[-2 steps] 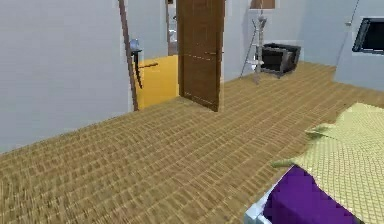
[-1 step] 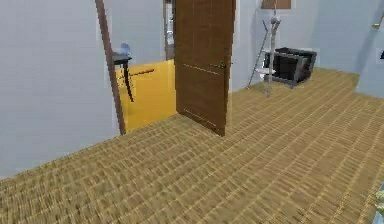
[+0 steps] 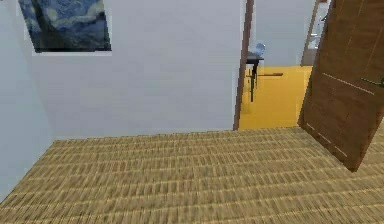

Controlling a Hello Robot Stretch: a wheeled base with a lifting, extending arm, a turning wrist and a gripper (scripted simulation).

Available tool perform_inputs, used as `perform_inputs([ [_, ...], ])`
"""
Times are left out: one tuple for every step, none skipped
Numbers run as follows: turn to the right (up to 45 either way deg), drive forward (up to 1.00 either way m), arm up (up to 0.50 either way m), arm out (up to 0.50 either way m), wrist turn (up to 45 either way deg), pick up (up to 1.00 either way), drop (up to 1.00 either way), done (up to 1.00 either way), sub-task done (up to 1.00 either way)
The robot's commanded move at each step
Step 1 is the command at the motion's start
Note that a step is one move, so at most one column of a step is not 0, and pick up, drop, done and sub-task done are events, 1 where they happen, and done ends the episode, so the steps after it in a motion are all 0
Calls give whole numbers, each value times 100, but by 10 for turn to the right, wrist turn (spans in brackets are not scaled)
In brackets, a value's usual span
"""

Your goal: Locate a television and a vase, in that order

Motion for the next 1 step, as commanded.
perform_inputs([
  [-30,0,0,0,0,0,0,0,0],
])
